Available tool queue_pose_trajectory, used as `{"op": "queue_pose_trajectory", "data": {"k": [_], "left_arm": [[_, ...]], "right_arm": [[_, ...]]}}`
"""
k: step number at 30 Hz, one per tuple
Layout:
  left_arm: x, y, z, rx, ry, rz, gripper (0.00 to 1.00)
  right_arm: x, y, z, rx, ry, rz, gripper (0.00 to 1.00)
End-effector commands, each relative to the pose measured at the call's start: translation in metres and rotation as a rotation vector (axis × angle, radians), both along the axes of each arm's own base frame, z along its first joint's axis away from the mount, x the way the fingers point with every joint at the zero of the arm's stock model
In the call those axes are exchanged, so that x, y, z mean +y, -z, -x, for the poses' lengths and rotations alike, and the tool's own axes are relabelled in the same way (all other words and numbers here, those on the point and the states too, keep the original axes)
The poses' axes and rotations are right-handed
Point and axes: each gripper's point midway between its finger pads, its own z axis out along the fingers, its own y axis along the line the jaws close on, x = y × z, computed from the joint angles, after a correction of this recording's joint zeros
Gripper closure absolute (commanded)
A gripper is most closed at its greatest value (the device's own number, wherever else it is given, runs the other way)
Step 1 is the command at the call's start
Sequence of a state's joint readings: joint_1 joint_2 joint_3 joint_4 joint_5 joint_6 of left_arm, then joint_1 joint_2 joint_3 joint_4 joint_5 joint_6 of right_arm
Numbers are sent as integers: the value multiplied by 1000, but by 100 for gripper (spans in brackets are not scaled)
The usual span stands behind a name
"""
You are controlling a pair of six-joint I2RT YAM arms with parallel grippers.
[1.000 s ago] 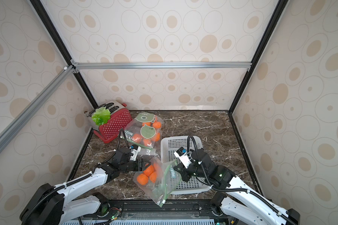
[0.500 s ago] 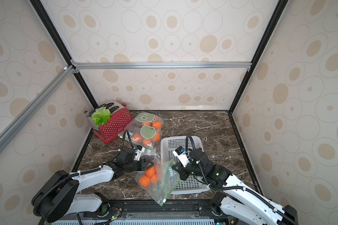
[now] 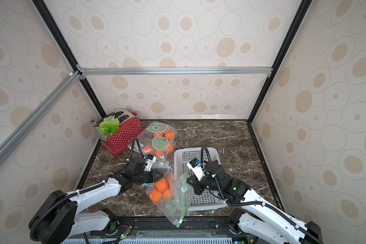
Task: Open the zip-top bag and take out the orange
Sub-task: Adjust the zipper food storage bag at the center of the board.
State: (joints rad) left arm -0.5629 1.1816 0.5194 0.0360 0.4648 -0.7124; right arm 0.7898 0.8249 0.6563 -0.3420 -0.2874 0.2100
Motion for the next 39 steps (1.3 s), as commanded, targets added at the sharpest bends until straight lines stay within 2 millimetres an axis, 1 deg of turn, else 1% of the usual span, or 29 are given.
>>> {"op": "queue_pose_trajectory", "data": {"k": [1,3,5,7,9,11,12,14,15,16,17,19,20,21,22,24,27,29,31,33,35,37,39], "left_arm": [[20,-27,-3,-67,-68,-81,100],[35,-34,-1,-92,-109,-123,100],[58,-35,0,-96,-183,-214,100],[80,-34,1,-106,-256,-294,100],[102,-33,0,-114,-339,-356,100],[127,-30,1,-118,-420,-445,100],[136,-29,2,-123,-453,-470,100],[149,-23,4,-125,-495,-494,100],[157,-19,5,-117,-521,-504,100],[161,-13,6,-104,-537,-503,100],[164,-10,7,-98,-546,-497,100],[166,-6,8,-103,-559,-488,100],[166,-4,8,-104,-559,-485,100],[165,-3,8,-101,-557,-486,100],[164,-1,7,-97,-551,-487,100],[163,3,7,-88,-536,-497,100],[164,5,6,-92,-535,-511,100],[164,5,4,-100,-534,-513,100],[163,4,3,-106,-526,-513,100],[162,6,3,-102,-518,-515,100],[161,6,2,-106,-519,-504,100],[160,8,2,-109,-515,-497,100],[159,7,1,-112,-510,-498,100]], "right_arm": [[11,-15,-9,-15,2,-50,100],[18,-17,-12,-5,-7,-67,100],[26,-18,-17,0,-14,-85,100],[34,-20,-26,-4,-13,-81,100],[37,-16,-39,-10,23,-45,100],[31,-7,-57,-22,109,27,100],[25,0,-66,-34,155,71,100],[15,11,-78,-56,223,134,100],[10,16,-82,-63,255,158,97],[6,20,-85,-70,273,173,91],[5,21,-85,-74,277,179,82],[3,20,-85,-80,282,183,57],[3,20,-83,-78,280,180,47],[4,20,-80,-77,260,172,40],[7,18,-75,-79,218,165,38],[10,14,-63,-77,145,159,37],[5,6,-52,-93,110,154,37],[1,-3,-45,-111,97,145,37],[-1,-17,-36,-127,63,124,36],[-4,-37,-22,-131,15,95,40],[-8,-50,-11,-132,-8,74,43],[-8,-53,-4,-128,-29,56,53],[-3,-50,3,-92,-68,40,56]]}}
